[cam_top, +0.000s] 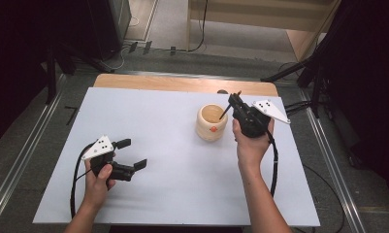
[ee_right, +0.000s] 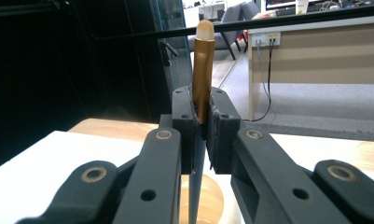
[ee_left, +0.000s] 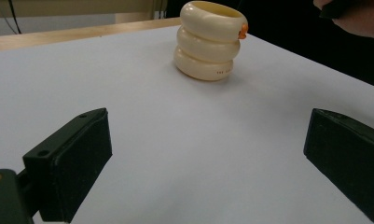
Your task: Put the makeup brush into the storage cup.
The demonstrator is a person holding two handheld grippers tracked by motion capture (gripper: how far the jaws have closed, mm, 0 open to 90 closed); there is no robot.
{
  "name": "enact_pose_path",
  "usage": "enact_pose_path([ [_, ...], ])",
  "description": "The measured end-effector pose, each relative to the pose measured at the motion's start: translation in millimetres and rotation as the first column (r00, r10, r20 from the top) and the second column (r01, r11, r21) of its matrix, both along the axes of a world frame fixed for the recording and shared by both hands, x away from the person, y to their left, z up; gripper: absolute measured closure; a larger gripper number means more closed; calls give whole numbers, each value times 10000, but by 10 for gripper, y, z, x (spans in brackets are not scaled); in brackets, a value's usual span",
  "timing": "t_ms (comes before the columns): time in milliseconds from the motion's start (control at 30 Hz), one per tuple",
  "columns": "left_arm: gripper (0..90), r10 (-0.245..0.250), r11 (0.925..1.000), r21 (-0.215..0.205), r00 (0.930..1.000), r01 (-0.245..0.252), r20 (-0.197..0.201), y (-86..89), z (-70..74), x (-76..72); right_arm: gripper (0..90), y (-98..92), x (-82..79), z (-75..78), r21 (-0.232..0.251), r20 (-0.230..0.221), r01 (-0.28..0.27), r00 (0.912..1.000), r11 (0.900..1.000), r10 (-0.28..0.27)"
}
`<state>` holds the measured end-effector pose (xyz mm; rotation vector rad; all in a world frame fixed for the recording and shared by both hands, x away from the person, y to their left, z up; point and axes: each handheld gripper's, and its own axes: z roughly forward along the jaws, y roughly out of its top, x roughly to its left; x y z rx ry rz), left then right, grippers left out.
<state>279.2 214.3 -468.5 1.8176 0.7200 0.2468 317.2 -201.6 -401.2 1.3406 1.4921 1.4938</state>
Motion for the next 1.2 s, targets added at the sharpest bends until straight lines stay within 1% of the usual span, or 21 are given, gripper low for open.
enact_pose_path([
  [100,17,6,10000,14,10000,-6,10,3,3,-4,844,10,41,-35,17,-103,21,9999,10000,-21],
  [300,17,4,10000,-8,10000,-4,-2,2,-1,0,843,46,122,-116,-190,-266,-44,9996,9998,38],
  [633,18,97,10000,-11,9999,-97,48,22,2,3,844,103,251,-291,-605,-848,-101,9964,9981,50],
  [667,18,123,9999,-84,9999,-123,63,21,1,0,843,110,260,-305,-626,-898,-109,9959,9980,53],
  [800,18,148,9999,-66,9999,-148,76,32,5,-1,843,141,287,-363,-827,-1081,-192,9941,9964,101],
  [900,18,159,9999,-67,9999,-159,65,33,4,3,843,156,299,-413,-739,-1129,-165,9936,9971,81],
  [1067,18,116,9999,-73,9999,-115,71,25,-2,3,843,167,312,-502,-942,-1476,-204,9890,9953,63],
  [1200,18,96,10000,-12,9999,-96,56,23,-3,3,843,167,311,-544,-1105,-1583,-209,9874,9937,32],
])
